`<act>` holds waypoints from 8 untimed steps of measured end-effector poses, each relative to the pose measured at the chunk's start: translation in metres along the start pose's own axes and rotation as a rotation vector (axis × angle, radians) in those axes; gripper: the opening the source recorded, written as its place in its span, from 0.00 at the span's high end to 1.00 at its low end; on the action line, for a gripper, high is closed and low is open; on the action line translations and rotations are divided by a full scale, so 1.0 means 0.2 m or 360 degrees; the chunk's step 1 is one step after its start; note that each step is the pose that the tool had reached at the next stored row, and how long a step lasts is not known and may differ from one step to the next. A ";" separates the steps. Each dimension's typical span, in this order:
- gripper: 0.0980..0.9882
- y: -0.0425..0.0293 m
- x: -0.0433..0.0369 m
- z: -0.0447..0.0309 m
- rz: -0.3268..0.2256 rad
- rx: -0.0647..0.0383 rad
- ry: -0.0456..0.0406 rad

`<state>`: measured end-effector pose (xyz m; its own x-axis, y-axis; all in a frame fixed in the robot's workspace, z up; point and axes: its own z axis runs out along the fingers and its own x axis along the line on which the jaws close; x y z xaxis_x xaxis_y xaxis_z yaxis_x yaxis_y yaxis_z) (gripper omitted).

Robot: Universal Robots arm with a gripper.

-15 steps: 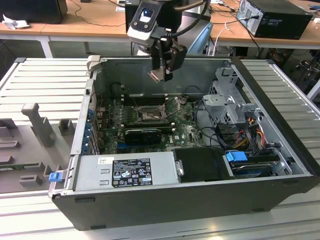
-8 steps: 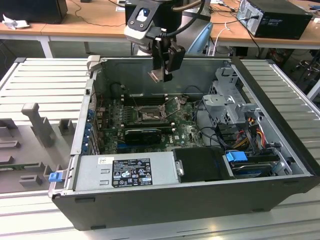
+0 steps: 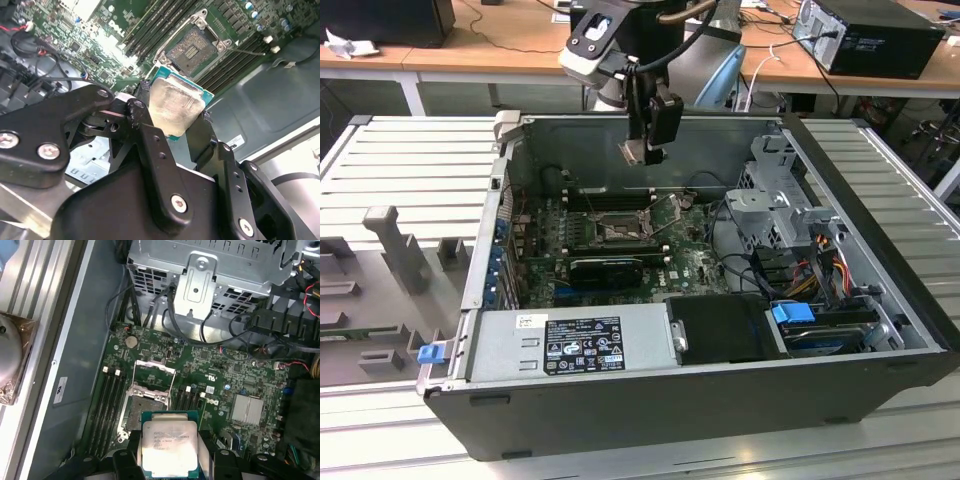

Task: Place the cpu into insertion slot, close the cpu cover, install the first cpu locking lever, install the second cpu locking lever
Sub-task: 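Place the cpu into insertion slot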

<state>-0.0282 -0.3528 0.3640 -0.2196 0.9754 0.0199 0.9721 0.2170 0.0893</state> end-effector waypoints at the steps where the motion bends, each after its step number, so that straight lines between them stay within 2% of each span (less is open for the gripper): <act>1: 0.51 0.000 0.000 0.001 0.0026 -0.0001 -0.0002; 6: 0.51 0.000 0.000 0.004 0.0166 -0.0003 -0.0015; 8: 0.51 -0.001 0.000 0.007 0.0253 -0.0005 -0.0023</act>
<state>-0.0282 -0.3528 0.3626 -0.0620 0.9979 0.0197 0.9942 0.0600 0.0892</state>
